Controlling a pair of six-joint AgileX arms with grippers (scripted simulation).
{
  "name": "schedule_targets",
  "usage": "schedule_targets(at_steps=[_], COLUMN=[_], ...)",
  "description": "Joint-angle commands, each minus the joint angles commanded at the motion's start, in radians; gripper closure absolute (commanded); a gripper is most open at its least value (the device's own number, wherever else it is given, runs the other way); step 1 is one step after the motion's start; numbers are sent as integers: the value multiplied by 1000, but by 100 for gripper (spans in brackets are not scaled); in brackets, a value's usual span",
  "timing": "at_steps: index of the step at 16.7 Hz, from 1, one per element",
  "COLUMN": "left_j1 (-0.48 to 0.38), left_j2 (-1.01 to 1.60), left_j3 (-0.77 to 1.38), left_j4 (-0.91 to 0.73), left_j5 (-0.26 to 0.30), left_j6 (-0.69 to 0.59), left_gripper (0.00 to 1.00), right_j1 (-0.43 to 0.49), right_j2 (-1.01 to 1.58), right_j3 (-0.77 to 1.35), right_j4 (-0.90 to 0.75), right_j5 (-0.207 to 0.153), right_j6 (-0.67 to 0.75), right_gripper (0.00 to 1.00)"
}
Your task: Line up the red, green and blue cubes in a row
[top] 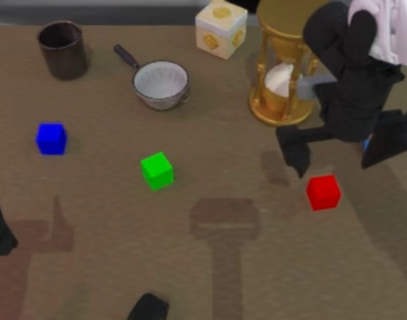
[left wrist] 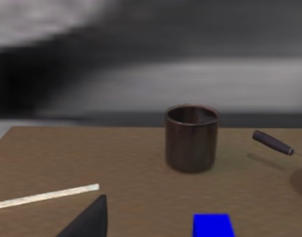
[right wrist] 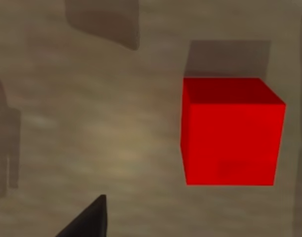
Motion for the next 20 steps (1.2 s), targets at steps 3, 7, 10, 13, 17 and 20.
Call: schedule_targets(at_steps=[3, 7, 10, 13, 17, 20], left_j1=[0, 0, 0, 0, 0, 0], left_j2=[0, 0, 0, 0, 0, 0], left_j3=[0, 0, 0, 0, 0, 0], left_j4=[0, 0, 0, 0, 0, 0], left_j5=[0, 0, 0, 0, 0, 0], left_j6=[0, 0, 0, 0, 0, 0], left_gripper=[0, 0, 0, 0, 0, 0], right_j1=[2, -2, 1, 2, 4, 4], right_j2=[9, 14, 53, 104, 134, 134], right_j3=[8, -7, -67, -142, -181, -181], right_j4=[-4, 14, 114, 250, 309, 309], right_j5=[0, 0, 0, 1, 1, 1], right_j6=[1, -1, 0, 3, 5, 5], right_gripper=[0, 0, 0, 0, 0, 8])
